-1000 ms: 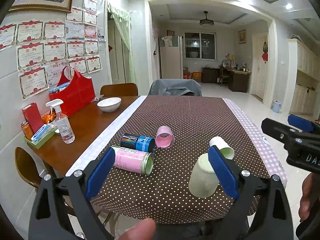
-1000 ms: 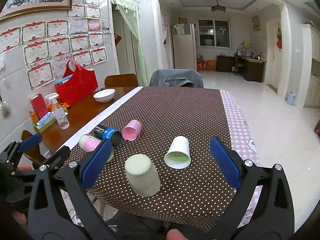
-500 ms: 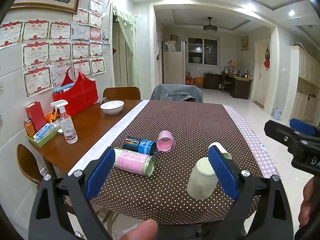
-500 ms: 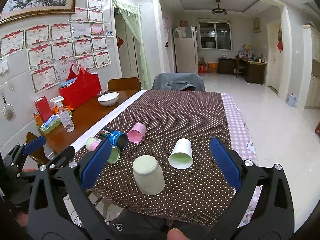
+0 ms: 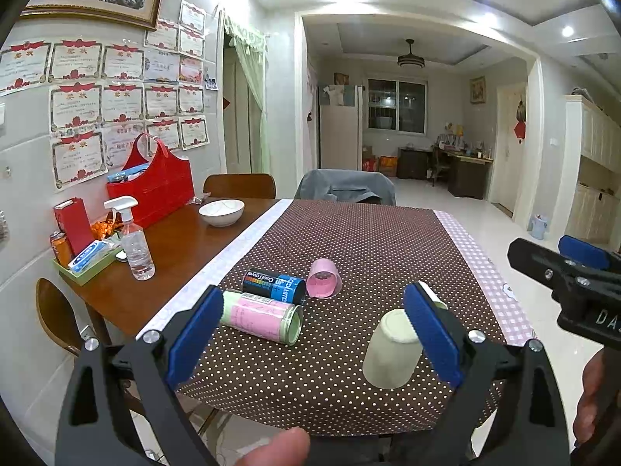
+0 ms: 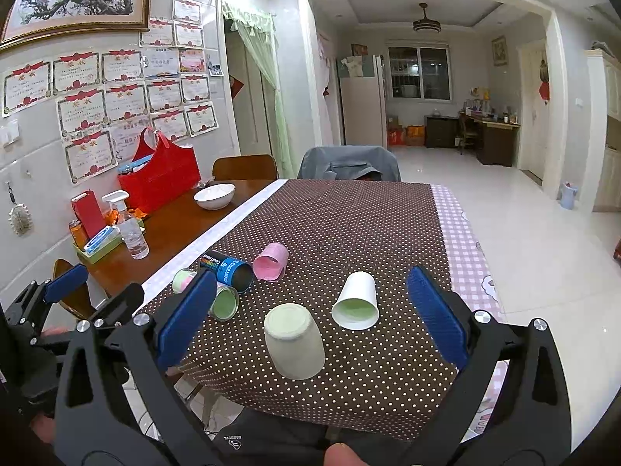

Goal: Flip cup upside down

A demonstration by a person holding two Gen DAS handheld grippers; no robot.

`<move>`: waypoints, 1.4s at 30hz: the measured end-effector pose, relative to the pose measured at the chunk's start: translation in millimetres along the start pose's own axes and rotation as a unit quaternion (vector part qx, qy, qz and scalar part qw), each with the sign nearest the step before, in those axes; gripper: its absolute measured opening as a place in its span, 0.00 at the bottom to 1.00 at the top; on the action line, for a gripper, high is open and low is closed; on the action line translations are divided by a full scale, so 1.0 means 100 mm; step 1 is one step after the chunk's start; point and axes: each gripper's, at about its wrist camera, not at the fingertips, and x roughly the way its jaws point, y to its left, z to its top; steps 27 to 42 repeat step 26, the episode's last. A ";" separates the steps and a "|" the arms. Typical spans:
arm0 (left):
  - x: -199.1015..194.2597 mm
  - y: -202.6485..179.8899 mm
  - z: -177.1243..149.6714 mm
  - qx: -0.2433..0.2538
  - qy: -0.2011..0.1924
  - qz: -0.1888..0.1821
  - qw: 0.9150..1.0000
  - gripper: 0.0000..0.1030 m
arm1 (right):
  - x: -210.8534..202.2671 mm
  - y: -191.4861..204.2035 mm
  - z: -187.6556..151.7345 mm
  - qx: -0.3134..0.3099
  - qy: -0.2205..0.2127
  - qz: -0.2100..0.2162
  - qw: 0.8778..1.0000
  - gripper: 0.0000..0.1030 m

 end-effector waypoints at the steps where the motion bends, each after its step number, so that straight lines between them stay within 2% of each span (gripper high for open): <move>1: 0.00 0.00 0.00 -0.001 0.000 -0.001 1.000 0.90 | 0.00 0.00 0.00 0.000 0.000 0.000 1.000 0.94; 17: -0.04 -0.01 -0.01 -0.003 -0.013 -0.002 1.000 0.90 | 0.06 -0.01 -0.02 0.002 0.006 0.001 1.000 0.94; 26: 0.02 0.02 0.00 -0.013 0.000 0.007 1.000 0.90 | 0.07 0.00 -0.02 0.003 0.007 0.000 1.000 0.94; 42: 0.02 0.02 0.00 -0.013 0.000 0.007 1.000 0.90 | 0.07 0.00 -0.02 0.003 0.007 0.000 1.000 0.94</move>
